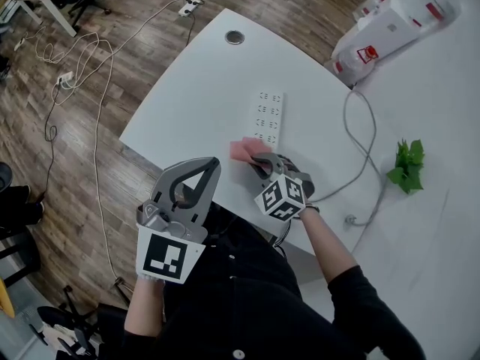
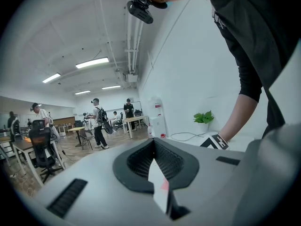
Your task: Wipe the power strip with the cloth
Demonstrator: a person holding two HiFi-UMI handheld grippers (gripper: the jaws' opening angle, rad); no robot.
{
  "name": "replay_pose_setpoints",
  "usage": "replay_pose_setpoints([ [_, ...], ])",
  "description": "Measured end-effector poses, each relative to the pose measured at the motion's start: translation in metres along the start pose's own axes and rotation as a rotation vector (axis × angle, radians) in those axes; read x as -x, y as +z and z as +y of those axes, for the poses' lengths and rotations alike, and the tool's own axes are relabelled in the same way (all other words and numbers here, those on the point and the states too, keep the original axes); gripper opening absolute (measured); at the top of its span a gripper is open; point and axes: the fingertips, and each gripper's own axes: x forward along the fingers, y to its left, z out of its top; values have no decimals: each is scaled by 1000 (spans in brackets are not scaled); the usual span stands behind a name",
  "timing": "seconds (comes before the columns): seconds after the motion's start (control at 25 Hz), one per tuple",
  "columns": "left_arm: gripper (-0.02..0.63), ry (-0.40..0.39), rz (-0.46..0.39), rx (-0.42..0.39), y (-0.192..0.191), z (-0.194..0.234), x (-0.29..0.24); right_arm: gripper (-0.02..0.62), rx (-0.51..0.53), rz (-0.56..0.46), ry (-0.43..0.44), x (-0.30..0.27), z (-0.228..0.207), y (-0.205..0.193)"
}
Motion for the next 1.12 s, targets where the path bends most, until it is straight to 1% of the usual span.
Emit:
replay_pose_setpoints([
  [0.2,14,-21,-11,-5,5,-5,-8,52,-1,1,-5,6,2,-3],
  [0.32,14,-44,-15,-10,7,-7,-12,51,-58,-19,-45,12,-6,0],
  [0.48,14,-72,-26,-37,12,-10,-19,52,-178,-60,-135,29,-27,0],
  [0.6,14,-81,-41,-52,19,-9,-22,52,-245,-92,-206,50,-43,3],
  [0.92,14,-119,-77,-89,40,-10,-39,52,-357,-205,-393,119,-82,25],
  [1.12,14,-149,-109,-130,54,-15,-52,52,-417,-291,-476,157,-92,34],
])
